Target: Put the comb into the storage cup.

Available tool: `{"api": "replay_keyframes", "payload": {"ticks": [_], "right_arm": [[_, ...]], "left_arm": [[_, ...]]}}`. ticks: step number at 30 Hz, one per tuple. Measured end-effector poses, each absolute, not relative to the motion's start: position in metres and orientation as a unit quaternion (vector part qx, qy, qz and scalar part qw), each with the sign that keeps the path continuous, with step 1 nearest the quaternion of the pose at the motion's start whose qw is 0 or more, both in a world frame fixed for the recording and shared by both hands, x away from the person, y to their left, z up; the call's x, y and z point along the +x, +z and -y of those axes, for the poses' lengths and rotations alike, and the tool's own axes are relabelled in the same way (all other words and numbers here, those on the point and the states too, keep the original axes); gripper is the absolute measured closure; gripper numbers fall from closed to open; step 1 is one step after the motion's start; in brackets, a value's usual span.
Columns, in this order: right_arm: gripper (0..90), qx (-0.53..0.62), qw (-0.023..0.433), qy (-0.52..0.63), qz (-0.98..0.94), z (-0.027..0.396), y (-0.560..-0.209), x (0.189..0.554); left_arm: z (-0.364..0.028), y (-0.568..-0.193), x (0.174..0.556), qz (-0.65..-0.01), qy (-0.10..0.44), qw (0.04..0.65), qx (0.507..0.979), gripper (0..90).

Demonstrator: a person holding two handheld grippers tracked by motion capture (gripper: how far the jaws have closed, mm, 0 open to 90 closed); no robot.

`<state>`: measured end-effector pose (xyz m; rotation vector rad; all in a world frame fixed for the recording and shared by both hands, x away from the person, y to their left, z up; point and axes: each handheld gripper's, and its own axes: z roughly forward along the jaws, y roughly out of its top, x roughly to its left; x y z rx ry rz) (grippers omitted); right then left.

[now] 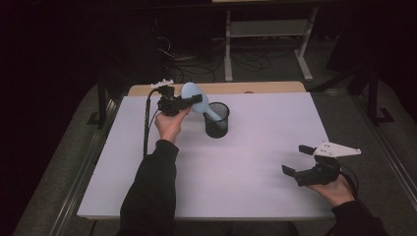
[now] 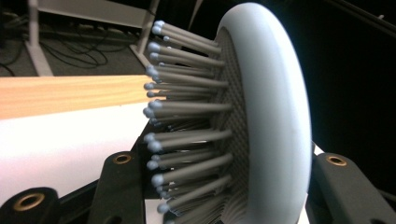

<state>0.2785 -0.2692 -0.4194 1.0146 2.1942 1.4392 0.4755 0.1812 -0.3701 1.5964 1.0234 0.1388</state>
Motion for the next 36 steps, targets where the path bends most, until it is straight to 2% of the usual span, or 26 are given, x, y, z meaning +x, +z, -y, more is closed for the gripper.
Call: {"api": "replay_keyframes", "payload": {"ticks": [7,16,20,30,36], "right_arm": [[0.0,0.356,0.162,0.505,-0.77,0.269,-0.419,0.278],[0.0,0.354,0.159,0.505,-0.771,0.269,-0.419,0.278],[0.0,0.354,0.159,0.505,-0.771,0.269,-0.419,0.278],[0.0,0.354,0.157,0.501,-0.774,0.269,-0.42,0.277],[0.0,0.353,0.158,0.498,-0.776,0.269,-0.42,0.277]], "left_arm": [[-0.182,-0.371,0.474,-0.434,0.061,0.587,0.681,45.4],[-0.191,-0.377,0.469,-0.426,0.058,0.608,0.667,36.1],[-0.193,-0.379,0.466,-0.416,0.055,0.616,0.667,28.2],[-0.193,-0.377,0.465,-0.426,0.034,0.602,0.675,1.1],[-0.192,-0.377,0.458,-0.41,0.049,0.592,0.692,0.0]]}}
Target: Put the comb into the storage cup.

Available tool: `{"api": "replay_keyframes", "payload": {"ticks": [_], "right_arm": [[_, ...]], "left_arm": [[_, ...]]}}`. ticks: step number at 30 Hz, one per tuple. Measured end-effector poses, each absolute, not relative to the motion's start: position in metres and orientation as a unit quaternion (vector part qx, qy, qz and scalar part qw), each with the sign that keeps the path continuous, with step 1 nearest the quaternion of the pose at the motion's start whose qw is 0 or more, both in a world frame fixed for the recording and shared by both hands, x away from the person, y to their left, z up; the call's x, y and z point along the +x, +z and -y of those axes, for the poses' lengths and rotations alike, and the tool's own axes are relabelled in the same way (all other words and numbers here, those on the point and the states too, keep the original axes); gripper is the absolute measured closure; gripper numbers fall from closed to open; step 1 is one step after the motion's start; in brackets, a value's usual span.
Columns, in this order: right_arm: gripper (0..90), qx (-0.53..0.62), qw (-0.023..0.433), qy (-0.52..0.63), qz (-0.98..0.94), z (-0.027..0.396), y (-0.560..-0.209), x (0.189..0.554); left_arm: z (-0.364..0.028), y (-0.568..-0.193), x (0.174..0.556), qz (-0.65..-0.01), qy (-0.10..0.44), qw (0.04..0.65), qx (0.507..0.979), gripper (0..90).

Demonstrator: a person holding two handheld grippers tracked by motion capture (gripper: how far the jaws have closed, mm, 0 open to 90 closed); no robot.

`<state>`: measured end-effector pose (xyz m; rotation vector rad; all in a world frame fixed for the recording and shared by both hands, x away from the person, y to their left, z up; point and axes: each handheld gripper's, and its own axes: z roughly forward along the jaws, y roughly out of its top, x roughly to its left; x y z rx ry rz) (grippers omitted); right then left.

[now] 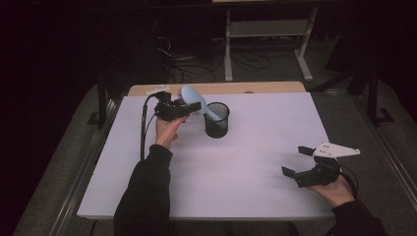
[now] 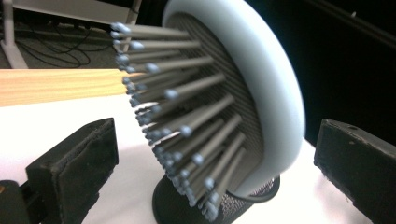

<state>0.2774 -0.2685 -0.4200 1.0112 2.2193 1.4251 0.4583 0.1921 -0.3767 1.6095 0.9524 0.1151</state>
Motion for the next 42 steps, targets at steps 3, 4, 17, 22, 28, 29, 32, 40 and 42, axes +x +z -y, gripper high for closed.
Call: {"api": "replay_keyframes", "payload": {"ticks": [3,4,17,22,28,29,32,40,42], "right_arm": [[0.0,0.354,0.157,0.497,-0.777,0.268,-0.42,0.278],[0.0,0.354,0.158,0.496,-0.777,0.268,-0.42,0.278],[0.0,0.354,0.16,0.494,-0.778,0.268,-0.421,0.278],[0.0,0.353,0.159,0.492,-0.78,0.267,-0.422,0.278],[0.0,0.353,0.16,0.491,-0.78,0.267,-0.422,0.278],[0.0,0.353,0.16,0.492,-0.78,0.267,-0.422,0.278],[0.0,0.353,0.159,0.491,-0.78,0.267,-0.422,0.278],[0.0,0.351,0.16,0.489,-0.782,0.267,-0.423,0.278],[0.0,0.353,0.16,0.49,-0.781,0.267,-0.423,0.278]], "left_arm": [[-0.193,-0.376,0.454,-0.401,0.062,0.599,0.69,0.0],[-0.194,-0.376,0.453,-0.399,0.065,0.599,0.691,0.0],[-0.204,-0.374,0.437,-0.379,0.113,0.582,0.71,0.0],[-0.207,-0.374,0.43,-0.374,0.125,0.57,0.72,0.0],[-0.212,-0.377,0.424,-0.372,0.13,0.566,0.724,0.0],[-0.213,-0.377,0.423,-0.372,0.13,0.566,0.724,0.0],[-0.215,-0.378,0.419,-0.369,0.134,0.565,0.726,0.0],[-0.219,-0.378,0.406,-0.359,0.137,0.569,0.727,0.0],[-0.221,-0.377,0.402,-0.356,0.14,0.568,0.728,0.0]]}}
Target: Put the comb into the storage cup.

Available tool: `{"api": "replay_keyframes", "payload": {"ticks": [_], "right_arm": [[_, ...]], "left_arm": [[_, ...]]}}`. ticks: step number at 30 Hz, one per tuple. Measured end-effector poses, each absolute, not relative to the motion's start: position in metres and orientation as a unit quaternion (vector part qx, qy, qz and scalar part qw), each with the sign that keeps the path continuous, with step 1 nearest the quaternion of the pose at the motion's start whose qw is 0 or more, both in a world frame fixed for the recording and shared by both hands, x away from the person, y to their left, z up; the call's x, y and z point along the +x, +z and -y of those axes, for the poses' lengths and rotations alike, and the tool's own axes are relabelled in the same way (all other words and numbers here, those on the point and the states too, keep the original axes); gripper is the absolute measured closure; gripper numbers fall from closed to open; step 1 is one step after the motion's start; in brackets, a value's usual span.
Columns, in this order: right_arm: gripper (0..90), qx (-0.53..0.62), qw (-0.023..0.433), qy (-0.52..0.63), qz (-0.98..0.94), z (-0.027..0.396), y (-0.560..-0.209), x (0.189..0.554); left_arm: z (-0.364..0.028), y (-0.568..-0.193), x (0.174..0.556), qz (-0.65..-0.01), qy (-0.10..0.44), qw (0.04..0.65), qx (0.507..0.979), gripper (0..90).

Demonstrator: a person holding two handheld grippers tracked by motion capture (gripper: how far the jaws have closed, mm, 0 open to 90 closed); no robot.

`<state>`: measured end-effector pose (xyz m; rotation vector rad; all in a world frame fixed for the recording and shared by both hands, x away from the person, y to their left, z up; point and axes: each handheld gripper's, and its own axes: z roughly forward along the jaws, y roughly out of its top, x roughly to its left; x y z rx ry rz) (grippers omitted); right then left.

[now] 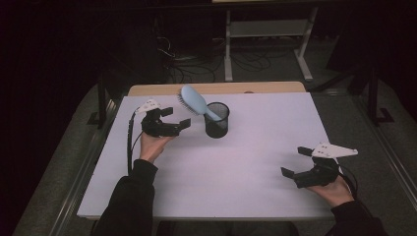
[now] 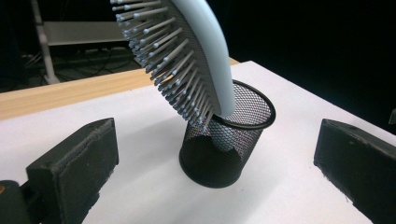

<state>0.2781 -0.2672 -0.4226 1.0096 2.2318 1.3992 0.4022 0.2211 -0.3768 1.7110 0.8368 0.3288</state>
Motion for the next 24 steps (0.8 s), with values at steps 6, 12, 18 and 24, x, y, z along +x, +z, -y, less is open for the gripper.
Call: {"api": "replay_keyframes", "payload": {"ticks": [6,12,18,24], "right_arm": [[0.0,0.352,0.161,0.487,-0.783,0.267,-0.423,0.278],[0.0,0.352,0.161,0.486,-0.784,0.267,-0.424,0.278],[0.0,0.352,0.16,0.485,-0.784,0.267,-0.424,0.278],[0.0,0.352,0.16,0.487,-0.783,0.267,-0.423,0.278]], "left_arm": [[-0.228,-0.376,0.392,-0.353,0.141,0.564,0.733,0.0],[-0.238,-0.376,0.387,-0.355,0.142,0.562,0.733,0.0],[-0.245,-0.378,0.382,-0.358,0.142,0.561,0.733,0.0],[-0.253,-0.381,0.376,-0.359,0.139,0.559,0.735,0.0]]}}
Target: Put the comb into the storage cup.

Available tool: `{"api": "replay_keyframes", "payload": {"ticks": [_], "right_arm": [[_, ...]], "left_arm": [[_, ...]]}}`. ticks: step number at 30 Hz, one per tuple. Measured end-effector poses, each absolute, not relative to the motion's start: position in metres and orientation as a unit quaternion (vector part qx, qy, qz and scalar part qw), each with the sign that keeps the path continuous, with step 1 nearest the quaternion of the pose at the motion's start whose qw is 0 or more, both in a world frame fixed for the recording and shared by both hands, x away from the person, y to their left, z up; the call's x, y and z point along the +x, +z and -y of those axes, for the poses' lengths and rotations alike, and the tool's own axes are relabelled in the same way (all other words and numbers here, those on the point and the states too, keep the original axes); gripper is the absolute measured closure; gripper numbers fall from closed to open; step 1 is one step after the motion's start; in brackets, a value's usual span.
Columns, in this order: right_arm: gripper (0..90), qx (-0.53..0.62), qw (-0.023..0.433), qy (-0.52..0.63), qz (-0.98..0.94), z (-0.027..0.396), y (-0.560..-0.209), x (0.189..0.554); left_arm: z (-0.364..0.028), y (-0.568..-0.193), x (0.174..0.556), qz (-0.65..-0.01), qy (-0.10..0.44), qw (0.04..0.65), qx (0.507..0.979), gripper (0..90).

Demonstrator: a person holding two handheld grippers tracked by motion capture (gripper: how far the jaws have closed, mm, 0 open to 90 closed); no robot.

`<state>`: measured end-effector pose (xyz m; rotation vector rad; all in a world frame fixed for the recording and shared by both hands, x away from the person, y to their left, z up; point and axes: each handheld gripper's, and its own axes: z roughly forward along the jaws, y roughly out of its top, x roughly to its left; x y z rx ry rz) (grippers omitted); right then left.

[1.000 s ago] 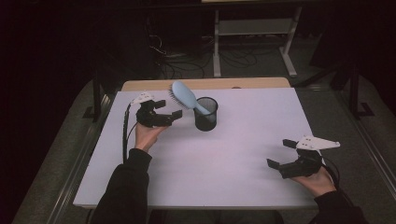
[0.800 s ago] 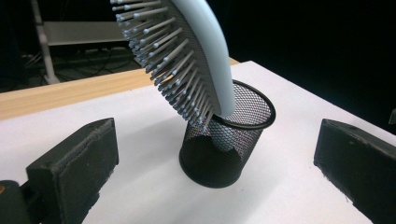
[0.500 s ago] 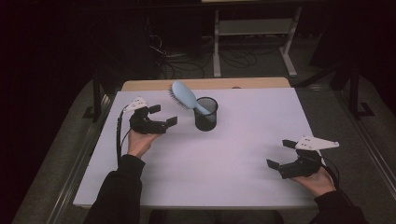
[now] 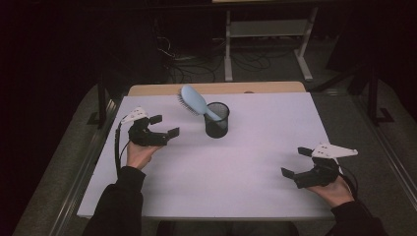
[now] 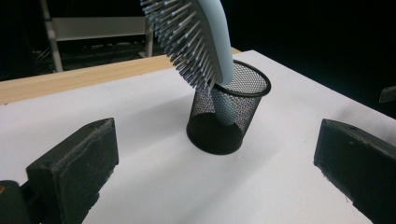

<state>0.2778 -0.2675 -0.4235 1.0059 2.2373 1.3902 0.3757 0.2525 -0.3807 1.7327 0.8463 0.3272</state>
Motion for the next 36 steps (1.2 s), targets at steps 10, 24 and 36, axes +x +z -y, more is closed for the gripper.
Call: {"api": "replay_keyframes", "payload": {"ticks": [10,24,36], "right_arm": [[0.0,0.353,0.16,0.483,-0.785,0.267,-0.425,0.278],[0.0,0.354,0.159,0.479,-0.788,0.267,-0.427,0.278],[0.0,0.356,0.158,0.478,-0.787,0.268,-0.428,0.278]], "left_arm": [[-0.265,-0.386,0.365,-0.359,0.137,0.562,0.733,0.0],[-0.289,-0.401,0.347,-0.379,0.163,0.569,0.712,0.0],[-0.309,-0.412,0.327,-0.39,0.193,0.568,0.699,0.0]]}}
